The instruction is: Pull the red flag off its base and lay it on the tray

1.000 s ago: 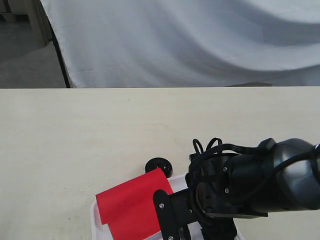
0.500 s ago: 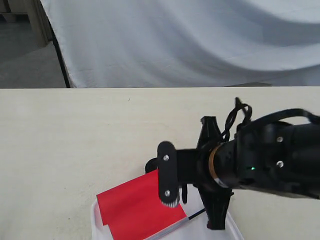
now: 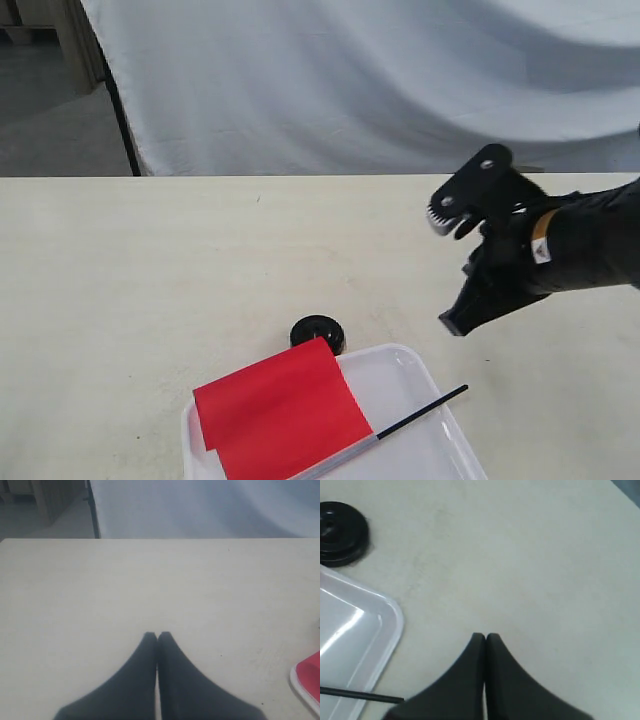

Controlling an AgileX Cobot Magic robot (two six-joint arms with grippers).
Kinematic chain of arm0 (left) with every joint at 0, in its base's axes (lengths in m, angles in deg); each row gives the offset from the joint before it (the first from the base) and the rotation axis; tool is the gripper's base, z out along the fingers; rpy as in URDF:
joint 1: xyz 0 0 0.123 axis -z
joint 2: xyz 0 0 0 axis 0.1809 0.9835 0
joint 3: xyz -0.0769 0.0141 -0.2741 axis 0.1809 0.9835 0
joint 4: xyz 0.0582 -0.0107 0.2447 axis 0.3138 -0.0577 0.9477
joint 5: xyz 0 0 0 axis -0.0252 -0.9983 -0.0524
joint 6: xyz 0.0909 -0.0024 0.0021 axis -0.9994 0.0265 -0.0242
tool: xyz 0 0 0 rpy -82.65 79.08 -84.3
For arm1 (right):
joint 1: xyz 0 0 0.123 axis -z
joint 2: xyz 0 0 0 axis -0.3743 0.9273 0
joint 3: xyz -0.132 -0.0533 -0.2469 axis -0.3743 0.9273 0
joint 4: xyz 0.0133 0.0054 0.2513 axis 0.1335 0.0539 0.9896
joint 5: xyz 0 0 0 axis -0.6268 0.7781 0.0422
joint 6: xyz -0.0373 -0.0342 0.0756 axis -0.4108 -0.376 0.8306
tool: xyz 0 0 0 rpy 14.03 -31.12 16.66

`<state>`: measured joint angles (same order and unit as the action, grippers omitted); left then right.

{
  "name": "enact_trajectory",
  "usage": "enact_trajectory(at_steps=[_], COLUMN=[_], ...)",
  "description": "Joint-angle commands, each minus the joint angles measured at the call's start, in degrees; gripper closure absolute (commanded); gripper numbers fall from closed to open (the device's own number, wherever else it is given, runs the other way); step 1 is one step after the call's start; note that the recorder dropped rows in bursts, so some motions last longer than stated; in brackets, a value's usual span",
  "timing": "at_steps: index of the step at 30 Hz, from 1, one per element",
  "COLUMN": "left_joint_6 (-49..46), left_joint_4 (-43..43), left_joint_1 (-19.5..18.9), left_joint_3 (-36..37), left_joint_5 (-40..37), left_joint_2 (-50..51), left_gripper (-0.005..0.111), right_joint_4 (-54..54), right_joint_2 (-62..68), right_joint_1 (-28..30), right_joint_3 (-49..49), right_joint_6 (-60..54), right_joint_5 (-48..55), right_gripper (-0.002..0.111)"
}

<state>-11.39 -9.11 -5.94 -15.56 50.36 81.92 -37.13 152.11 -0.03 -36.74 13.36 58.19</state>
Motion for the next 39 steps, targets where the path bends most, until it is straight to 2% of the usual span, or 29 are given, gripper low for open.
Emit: enact_trajectory(at_steps=[1, 4, 7, 12, 17, 25, 28, 32, 36, 39], left_joint_6=[-0.08, -0.08, -0.08, -0.08, -0.08, -0.08, -0.08, -0.08, -0.08, -0.08], left_joint_4=[-0.01, -0.01, -0.01, -0.01, -0.01, -0.01, -0.01, -0.01, -0.01, -0.01], left_joint_1=[0.25, 0.25, 0.25, 0.25, 0.25, 0.25, 0.25, 0.25, 0.25, 0.25], left_joint_3=[0.09, 0.09, 0.09, 0.09, 0.09, 0.09, 0.09, 0.09, 0.09, 0.09], left_joint_5=[0.15, 0.15, 0.15, 0.15, 0.15, 0.15, 0.15, 0.15, 0.15, 0.15], left_joint_2=[-0.06, -0.06, -0.06, -0.06, -0.06, -0.06, -0.06, -0.06, -0.06, -0.06], left_gripper=[0.107, 0.107, 0.107, 0.107, 0.107, 0.107, 0.107, 0.107, 0.107, 0.107], right_joint_4=[15.88, 27.96, 36.68, 44.28, 44.30, 50.92, 51.63, 51.75, 51.56, 51.56], right_joint_2=[-2.28, -3.81, -5.70, -10.36, -17.24, -31.92, -37.38, -45.07, -54.09, -61.55], right_joint_1=[9.45, 16.74, 24.33, 31.09, 31.06, 31.06, 31.06, 30.49, 27.66, 24.65], right_joint_3=[-2.02, -2.55, -2.55, -1.50, 4.69, 18.14, 20.09, 20.44, 21.71, 25.30], right_joint_6=[-8.61, -17.34, -21.22, -21.11, -22.15, -20.58, -20.45, -19.06, -19.89, -19.89], right_joint_5=[7.43, 13.50, 16.24, 12.25, 1.37, -21.30, -23.94, -22.62, -21.58, -24.45], right_gripper=[0.109, 0.109, 0.109, 0.109, 0.109, 0.109, 0.109, 0.109, 0.109, 0.109])
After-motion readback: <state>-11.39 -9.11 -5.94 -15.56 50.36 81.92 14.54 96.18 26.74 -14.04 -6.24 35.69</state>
